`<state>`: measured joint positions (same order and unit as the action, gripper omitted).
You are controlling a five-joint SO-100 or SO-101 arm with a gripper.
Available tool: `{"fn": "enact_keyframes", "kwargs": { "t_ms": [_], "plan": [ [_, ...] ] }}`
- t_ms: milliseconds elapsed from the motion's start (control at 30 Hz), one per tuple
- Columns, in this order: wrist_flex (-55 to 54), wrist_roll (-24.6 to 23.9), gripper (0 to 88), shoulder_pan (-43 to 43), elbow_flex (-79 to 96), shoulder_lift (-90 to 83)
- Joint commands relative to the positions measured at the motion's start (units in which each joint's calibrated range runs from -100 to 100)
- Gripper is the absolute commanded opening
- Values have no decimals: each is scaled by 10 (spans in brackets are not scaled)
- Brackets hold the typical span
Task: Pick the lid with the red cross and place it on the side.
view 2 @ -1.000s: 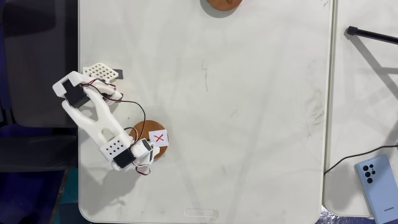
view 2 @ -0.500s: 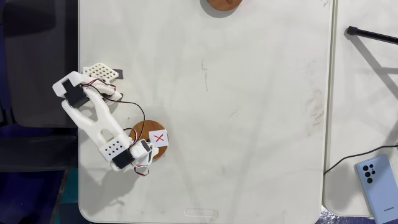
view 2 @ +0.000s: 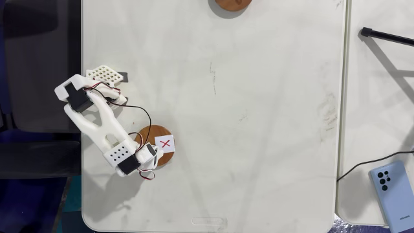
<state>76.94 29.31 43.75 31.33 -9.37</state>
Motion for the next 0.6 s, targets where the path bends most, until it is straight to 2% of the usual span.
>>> {"fn": "enact_keyframes", "kwargs": {
  "t_ms": [0, 567],
  "plan": [
    [-4, 4, 197, -18, -3, -10],
    [-3, 33, 196, -33, 0, -12]
  ]
}}
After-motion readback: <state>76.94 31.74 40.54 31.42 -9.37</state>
